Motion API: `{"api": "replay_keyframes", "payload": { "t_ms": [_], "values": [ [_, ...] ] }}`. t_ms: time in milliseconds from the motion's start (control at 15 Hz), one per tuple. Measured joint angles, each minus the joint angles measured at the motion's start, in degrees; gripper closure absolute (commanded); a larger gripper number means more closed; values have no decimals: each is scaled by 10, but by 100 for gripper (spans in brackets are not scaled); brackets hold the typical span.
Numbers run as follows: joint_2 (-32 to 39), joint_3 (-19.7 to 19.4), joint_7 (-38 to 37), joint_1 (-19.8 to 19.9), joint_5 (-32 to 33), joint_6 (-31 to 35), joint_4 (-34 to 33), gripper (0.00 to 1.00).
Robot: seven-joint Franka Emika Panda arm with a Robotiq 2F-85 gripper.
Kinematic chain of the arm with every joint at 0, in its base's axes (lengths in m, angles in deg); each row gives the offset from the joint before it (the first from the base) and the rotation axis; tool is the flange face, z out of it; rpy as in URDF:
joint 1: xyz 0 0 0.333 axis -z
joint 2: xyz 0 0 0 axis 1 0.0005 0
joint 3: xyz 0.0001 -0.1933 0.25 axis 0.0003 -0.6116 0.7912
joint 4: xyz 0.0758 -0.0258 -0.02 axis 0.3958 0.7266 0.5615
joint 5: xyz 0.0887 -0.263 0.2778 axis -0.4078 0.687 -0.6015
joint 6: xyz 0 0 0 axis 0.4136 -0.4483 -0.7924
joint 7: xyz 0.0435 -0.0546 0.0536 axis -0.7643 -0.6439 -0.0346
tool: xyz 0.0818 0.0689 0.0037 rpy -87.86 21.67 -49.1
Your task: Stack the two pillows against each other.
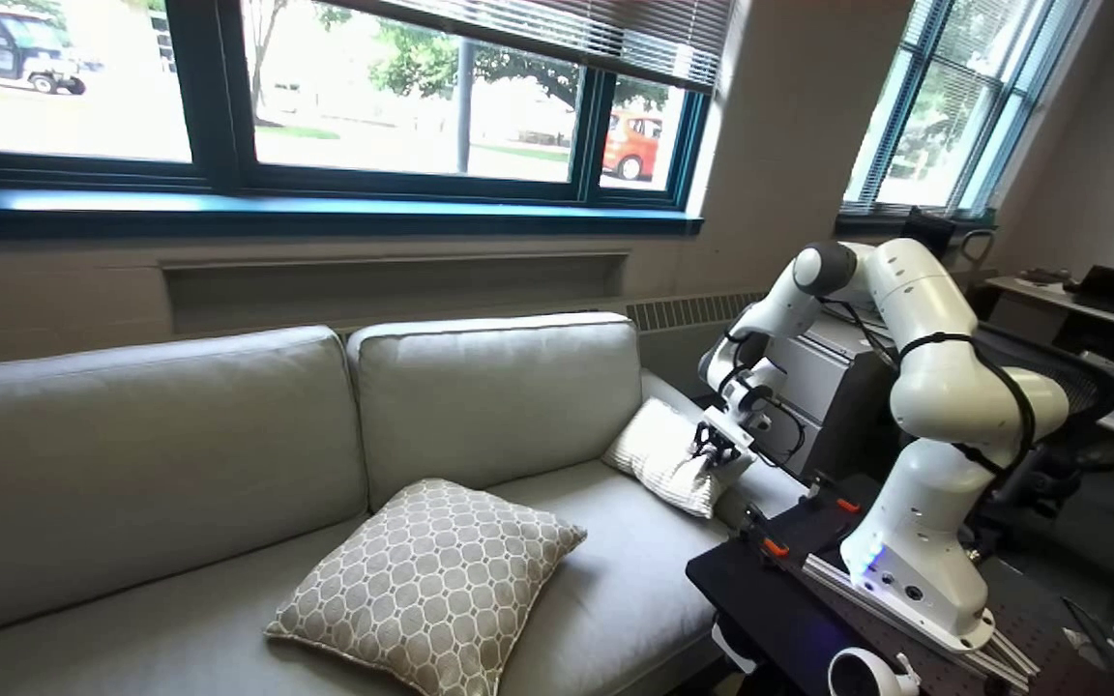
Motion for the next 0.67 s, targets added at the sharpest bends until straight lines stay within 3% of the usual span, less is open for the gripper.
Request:
{"api": "replay_keyframes", "payload": {
  "t_ms": [200,667],
  "values": [
    [-17,-8,0,5,0,-16,8,2],
    [-70,-10,3,27,-2,-21,48,0]
  ]
}}
